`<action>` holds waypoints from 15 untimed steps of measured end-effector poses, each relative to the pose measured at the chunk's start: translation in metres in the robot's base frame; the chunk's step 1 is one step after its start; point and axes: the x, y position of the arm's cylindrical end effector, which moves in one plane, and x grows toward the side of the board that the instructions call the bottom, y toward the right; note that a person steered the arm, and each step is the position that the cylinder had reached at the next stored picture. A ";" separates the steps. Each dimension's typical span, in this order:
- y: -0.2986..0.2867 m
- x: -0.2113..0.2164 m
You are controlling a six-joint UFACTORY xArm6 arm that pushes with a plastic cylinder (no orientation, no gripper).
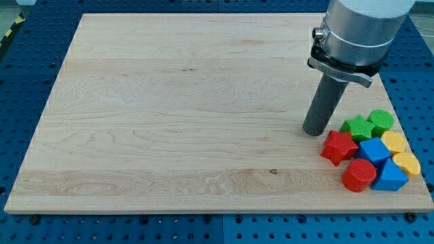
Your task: Place your arm below the red circle
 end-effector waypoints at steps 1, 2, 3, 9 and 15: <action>0.000 -0.007; 0.004 -0.010; 0.009 -0.011; 0.117 -0.063; 0.195 -0.012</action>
